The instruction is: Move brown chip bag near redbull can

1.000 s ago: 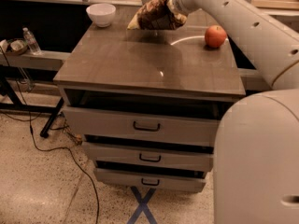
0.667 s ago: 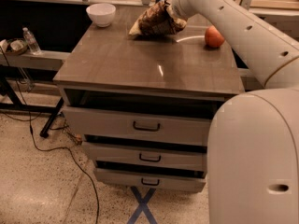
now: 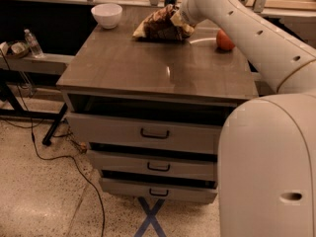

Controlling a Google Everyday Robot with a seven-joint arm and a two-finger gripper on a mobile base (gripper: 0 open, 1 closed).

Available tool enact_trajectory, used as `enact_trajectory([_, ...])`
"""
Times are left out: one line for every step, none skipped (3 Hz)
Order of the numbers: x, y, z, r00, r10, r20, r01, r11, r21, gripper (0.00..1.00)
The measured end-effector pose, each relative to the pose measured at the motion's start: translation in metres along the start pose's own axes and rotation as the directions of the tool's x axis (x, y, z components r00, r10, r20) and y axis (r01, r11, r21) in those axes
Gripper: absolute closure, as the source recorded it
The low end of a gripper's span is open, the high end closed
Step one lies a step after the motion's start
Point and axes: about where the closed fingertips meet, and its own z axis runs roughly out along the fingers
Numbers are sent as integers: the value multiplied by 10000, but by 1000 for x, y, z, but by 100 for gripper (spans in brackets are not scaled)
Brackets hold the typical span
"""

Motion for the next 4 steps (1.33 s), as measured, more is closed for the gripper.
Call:
enact_trajectory([3,9,-7,9999,-101,-115,99,9997,-207,0])
enact_trajectory([4,23,-45,9987,-504,-30,500,9954,-817,0])
enact_trajectory([13,18,-88,9983,-561,126,570,9945,-874,0])
enact_trajectory([7,18,-150,9915,-419,1234,531,9946,-890,0])
